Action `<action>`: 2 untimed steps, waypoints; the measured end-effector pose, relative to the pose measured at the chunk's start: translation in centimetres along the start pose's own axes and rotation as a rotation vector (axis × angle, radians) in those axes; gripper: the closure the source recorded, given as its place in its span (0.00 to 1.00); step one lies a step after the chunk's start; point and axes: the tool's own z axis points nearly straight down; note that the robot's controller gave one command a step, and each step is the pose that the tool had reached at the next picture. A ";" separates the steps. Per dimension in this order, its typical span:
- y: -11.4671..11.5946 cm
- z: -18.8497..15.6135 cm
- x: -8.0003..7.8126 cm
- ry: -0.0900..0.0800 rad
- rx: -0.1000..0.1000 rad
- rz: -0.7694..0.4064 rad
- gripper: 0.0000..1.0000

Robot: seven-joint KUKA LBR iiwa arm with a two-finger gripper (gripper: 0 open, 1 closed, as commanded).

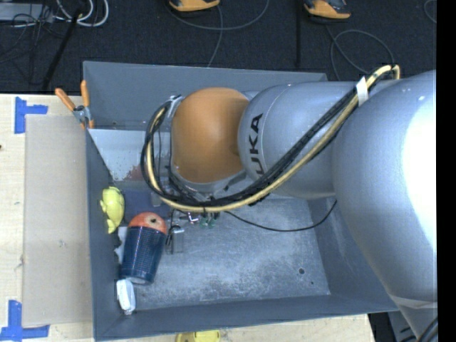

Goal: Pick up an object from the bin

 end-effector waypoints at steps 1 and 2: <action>0.9 1.0 0.0 0.002 0.000 -0.119 0.00; 3.6 1.7 0.9 -0.009 0.002 -0.279 0.00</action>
Offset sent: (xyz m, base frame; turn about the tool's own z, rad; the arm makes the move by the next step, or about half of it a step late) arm -0.0165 0.0346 -0.0192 -0.2773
